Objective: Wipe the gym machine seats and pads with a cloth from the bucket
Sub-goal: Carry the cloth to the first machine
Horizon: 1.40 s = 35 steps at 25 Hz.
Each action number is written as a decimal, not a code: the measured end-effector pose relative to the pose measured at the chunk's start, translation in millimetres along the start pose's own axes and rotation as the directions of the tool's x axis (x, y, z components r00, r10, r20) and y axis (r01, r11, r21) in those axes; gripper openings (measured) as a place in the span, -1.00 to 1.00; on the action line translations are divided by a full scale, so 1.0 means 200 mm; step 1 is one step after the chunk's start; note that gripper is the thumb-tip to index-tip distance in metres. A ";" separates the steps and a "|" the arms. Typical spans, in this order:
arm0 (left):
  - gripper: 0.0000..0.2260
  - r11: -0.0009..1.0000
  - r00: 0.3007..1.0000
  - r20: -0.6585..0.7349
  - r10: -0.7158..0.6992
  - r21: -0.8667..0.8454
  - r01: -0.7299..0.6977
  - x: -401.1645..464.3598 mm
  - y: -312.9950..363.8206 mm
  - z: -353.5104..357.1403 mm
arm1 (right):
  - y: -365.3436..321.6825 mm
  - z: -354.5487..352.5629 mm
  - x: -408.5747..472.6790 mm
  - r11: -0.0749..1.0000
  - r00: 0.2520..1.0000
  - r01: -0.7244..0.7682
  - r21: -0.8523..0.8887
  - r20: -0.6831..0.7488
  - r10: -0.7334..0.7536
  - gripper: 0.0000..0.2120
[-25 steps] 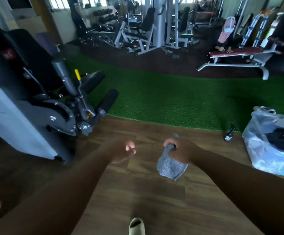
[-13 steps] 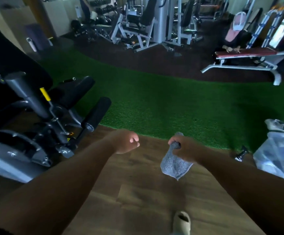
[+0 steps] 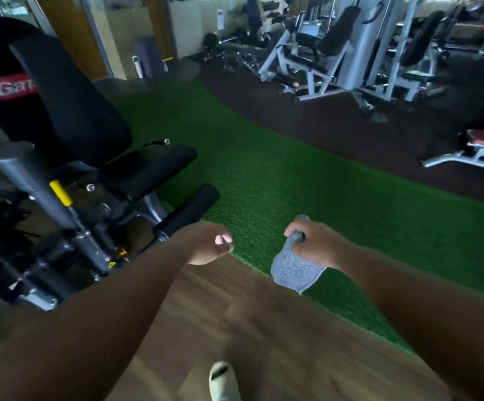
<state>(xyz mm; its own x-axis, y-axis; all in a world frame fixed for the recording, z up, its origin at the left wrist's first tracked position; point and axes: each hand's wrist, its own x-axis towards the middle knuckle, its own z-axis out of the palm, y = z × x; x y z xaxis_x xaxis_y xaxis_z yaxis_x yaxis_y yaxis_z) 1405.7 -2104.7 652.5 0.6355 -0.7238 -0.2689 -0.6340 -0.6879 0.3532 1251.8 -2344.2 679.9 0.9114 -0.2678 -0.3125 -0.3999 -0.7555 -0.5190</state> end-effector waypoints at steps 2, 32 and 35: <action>-0.74 1.000 1.000 -0.014 -0.019 0.005 0.019 0.20 -0.11 -0.09 | -0.02 -0.07 0.26 1.000 1.000 0.024 -0.001 0.020 -0.024 -0.70; -0.77 0.739 0.771 0.033 -0.637 -0.259 0.622 2.24 -1.54 -0.80 | -0.76 -0.47 3.80 0.787 0.714 0.589 -0.186 0.577 -0.397 -0.71; -0.78 0.678 0.718 0.054 -0.694 -0.286 0.677 2.23 -1.82 -0.81 | -0.97 -0.32 4.00 0.776 0.670 0.614 -0.144 0.614 -0.416 -0.71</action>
<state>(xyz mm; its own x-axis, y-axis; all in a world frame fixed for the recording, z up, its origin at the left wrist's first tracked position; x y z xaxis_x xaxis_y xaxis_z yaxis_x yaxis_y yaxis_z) 1991.5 -2169.3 549.5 0.8723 -0.0457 -0.4869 0.1260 -0.9410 0.3141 2065.1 -2450.0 580.6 0.7177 0.5022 -0.4823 0.2627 -0.8368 -0.4804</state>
